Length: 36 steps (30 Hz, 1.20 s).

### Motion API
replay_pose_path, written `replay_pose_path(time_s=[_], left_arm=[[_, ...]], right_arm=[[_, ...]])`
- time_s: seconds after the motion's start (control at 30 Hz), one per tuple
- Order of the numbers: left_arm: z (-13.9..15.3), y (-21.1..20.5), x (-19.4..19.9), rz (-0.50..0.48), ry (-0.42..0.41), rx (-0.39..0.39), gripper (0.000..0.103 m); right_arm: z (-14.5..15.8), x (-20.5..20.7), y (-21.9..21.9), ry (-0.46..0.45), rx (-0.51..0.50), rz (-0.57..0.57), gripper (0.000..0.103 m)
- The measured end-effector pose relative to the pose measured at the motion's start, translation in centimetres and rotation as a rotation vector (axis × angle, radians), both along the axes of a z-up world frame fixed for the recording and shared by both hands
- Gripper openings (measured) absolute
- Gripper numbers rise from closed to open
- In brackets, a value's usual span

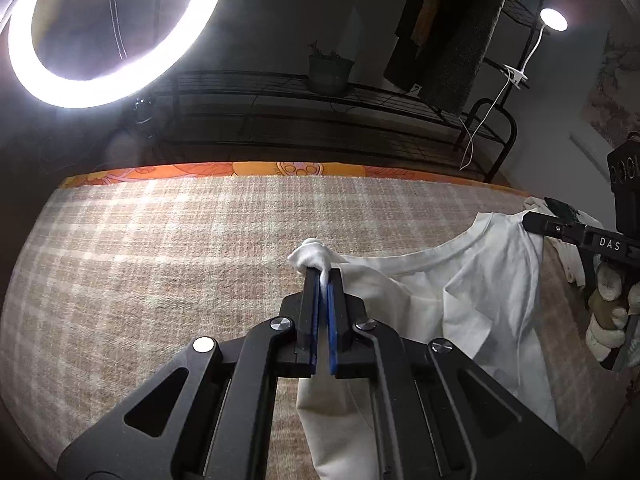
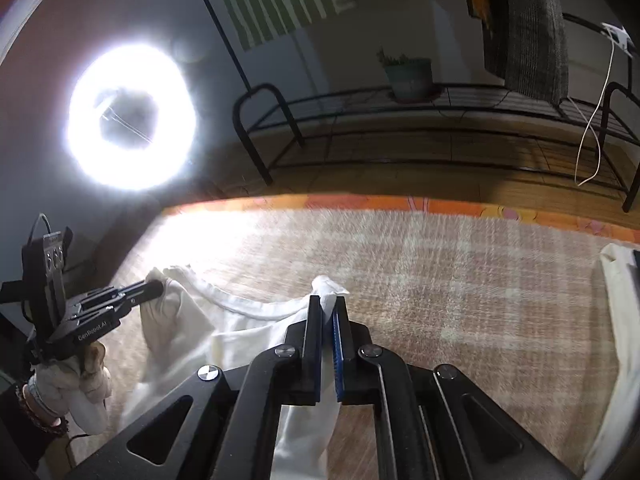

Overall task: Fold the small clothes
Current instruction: 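Grasp the shirt near the collar with left tool while right tool grasps it, then lift the collar end with both tools and fold it over the hem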

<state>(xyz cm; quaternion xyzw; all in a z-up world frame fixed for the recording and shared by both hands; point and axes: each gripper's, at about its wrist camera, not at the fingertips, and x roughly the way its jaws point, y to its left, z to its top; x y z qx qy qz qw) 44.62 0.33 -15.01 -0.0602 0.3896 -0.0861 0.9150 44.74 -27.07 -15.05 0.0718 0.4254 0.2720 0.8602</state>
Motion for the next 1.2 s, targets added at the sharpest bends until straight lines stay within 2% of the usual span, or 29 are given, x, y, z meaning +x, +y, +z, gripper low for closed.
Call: replay_pose_path(time_s=[0.33, 0.53, 0.67, 0.8, 0.97, 1.07, 1.2], left_arm=[[5.7, -1.1, -8.3, -0.036, -0.073, 0.028, 0.001], [7.4, -1.7, -13.9, -0.053, -0.094, 0.033, 0.001], [6.6, -2.2, -17.9, -0.067, -0.069, 0.045, 0.001], [5.2, -3.0, -22.2, -0.102, -0.049, 0.09, 0.001], [2.5, -3.9, -26.2, -0.148, 0.002, 0.147, 0.001], [0.7, -4.0, -27.7, -0.153, 0.03, 0.181, 0.001], [-0.4, -3.6, -29.0, -0.149, 0.033, 0.191, 0.001]], right_arm=[[6.2, -6.7, -0.4, -0.077, -0.009, 0.032, 0.002], [8.4, -12.5, -1.3, -0.09, -0.009, 0.039, 0.002], [8.3, -16.5, -1.7, -0.084, -0.017, 0.046, 0.002], [7.4, -20.6, -2.5, -0.059, -0.003, 0.045, 0.002], [5.1, -25.3, -2.7, -0.027, -0.034, 0.053, 0.002], [3.4, -27.5, -2.5, -0.011, -0.096, 0.068, 0.002], [2.5, -30.1, -2.1, -0.023, -0.18, 0.097, 0.002]])
